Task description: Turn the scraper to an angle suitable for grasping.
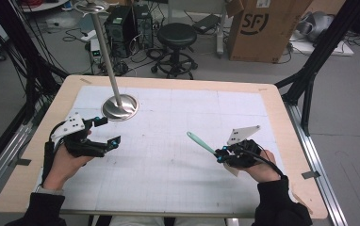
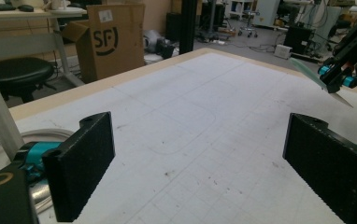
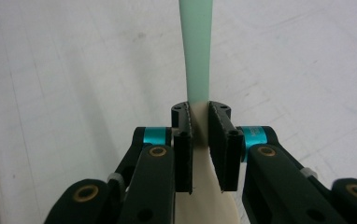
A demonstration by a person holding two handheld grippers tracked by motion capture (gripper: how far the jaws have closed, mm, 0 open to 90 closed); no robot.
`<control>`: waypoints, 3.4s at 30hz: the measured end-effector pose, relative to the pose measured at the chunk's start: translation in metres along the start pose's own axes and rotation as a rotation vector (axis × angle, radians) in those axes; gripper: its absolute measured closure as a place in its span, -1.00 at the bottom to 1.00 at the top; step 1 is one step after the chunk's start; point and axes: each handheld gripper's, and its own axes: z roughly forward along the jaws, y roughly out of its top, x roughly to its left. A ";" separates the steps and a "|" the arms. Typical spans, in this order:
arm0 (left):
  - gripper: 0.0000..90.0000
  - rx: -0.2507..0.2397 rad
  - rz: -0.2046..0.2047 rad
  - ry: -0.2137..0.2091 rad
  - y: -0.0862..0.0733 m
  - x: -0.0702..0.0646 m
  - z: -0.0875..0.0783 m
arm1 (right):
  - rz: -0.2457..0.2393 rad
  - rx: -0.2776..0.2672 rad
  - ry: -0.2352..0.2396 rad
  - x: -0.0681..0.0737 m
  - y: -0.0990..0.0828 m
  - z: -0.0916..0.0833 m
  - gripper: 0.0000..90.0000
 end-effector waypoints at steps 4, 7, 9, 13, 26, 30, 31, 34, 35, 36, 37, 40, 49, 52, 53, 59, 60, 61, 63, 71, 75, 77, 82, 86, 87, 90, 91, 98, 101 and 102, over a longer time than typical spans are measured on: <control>-0.79 0.005 0.004 -0.002 0.000 -0.002 0.000 | 0.007 -0.045 -0.010 -0.002 -0.002 -0.005 0.78; -0.79 0.022 0.011 -0.003 -0.001 -0.003 0.002 | 0.035 -0.061 0.018 -0.004 -0.005 -0.007 0.78; -0.79 0.022 0.011 -0.007 -0.001 -0.003 0.004 | 0.048 -0.075 0.018 -0.005 -0.006 -0.007 0.78; -0.79 0.031 0.005 -0.006 -0.002 -0.002 0.006 | 0.043 -0.088 0.008 -0.006 -0.006 -0.008 0.78; -0.79 0.029 0.007 -0.013 0.000 -0.001 0.008 | 0.093 -0.268 -0.045 -0.009 -0.007 -0.032 0.78; -0.79 0.030 0.006 -0.011 0.000 -0.003 0.004 | 0.117 -0.346 -0.033 -0.013 -0.004 -0.035 0.78; -0.79 0.024 0.002 -0.016 0.001 -0.003 0.003 | 0.119 -0.354 -0.035 -0.013 -0.002 -0.035 0.78; -0.79 0.015 0.009 -0.014 0.002 -0.005 0.001 | 0.115 -0.365 -0.040 -0.014 0.001 -0.034 0.78; -0.79 0.019 0.009 -0.012 0.002 -0.005 0.001 | 0.114 -0.366 -0.040 -0.015 0.001 -0.034 0.78; -0.79 0.023 0.006 -0.007 0.002 -0.005 0.000 | 0.114 -0.371 -0.041 -0.015 0.002 -0.034 0.78; -0.79 0.025 0.006 -0.004 0.001 -0.005 0.000 | 0.109 -0.370 -0.040 -0.015 0.003 -0.034 0.78; -0.79 0.040 0.003 0.004 -0.002 -0.005 0.000 | 0.107 -0.382 -0.042 -0.016 0.004 -0.034 0.78; -0.79 0.044 0.013 0.005 -0.001 -0.011 0.002 | 0.112 -0.420 -0.039 -0.020 0.004 -0.037 0.78; -0.79 0.044 0.017 0.010 -0.001 -0.011 0.000 | 0.127 -0.467 -0.045 -0.021 0.007 -0.043 0.78; -0.79 0.040 0.012 0.011 -0.001 -0.010 0.000 | 0.125 -0.474 -0.043 -0.021 0.008 -0.044 0.78; -0.79 0.035 0.009 0.009 -0.003 -0.012 -0.005 | 0.118 -0.463 -0.054 -0.021 0.013 -0.042 0.78; -0.79 0.033 0.006 0.010 -0.003 -0.012 -0.005 | 0.120 -0.465 -0.053 -0.022 0.013 -0.042 0.78; -0.79 0.034 0.007 0.012 -0.003 -0.012 -0.006 | 0.120 -0.472 -0.050 -0.022 0.014 -0.042 0.78; -0.79 0.032 0.008 0.014 -0.003 -0.013 -0.006 | 0.115 -0.486 -0.054 -0.022 0.017 -0.043 0.78; -0.79 0.041 0.012 0.004 -0.001 -0.017 0.001 | 0.094 -0.526 -0.055 -0.017 0.022 -0.051 0.78; -0.79 0.047 0.020 -0.007 0.000 -0.023 0.005 | 0.096 -0.539 -0.075 -0.017 0.018 -0.058 0.78; -0.79 0.048 0.025 -0.008 0.000 -0.024 0.007 | 0.101 -0.555 -0.072 -0.017 0.016 -0.061 0.78; -0.79 0.047 0.025 -0.004 0.000 -0.023 0.007 | 0.101 -0.548 -0.078 -0.017 0.013 -0.061 0.78; -0.79 0.034 0.017 -0.002 0.002 -0.019 0.006 | 0.115 -0.543 -0.083 -0.017 0.012 -0.060 0.78; -0.79 0.033 0.020 -0.004 0.003 -0.017 0.006 | 0.113 -0.540 -0.088 -0.017 0.012 -0.059 0.78; -0.79 0.030 0.011 -0.008 0.003 -0.014 0.008 | 0.119 -0.523 -0.097 -0.015 0.012 -0.056 0.78; -0.79 0.029 0.012 -0.006 0.003 -0.012 0.009 | 0.119 -0.515 -0.101 -0.015 0.012 -0.055 0.78; -0.79 0.040 -0.018 -0.013 0.002 -0.006 0.009 | 0.141 -0.482 -0.113 -0.009 0.014 -0.048 0.78; -0.79 0.032 -0.010 -0.021 0.004 -0.011 0.006 | 0.155 -0.503 -0.103 -0.008 0.020 -0.050 0.78; -0.79 0.032 -0.003 -0.020 0.004 -0.013 0.005 | 0.156 -0.517 -0.090 -0.008 0.024 -0.050 0.78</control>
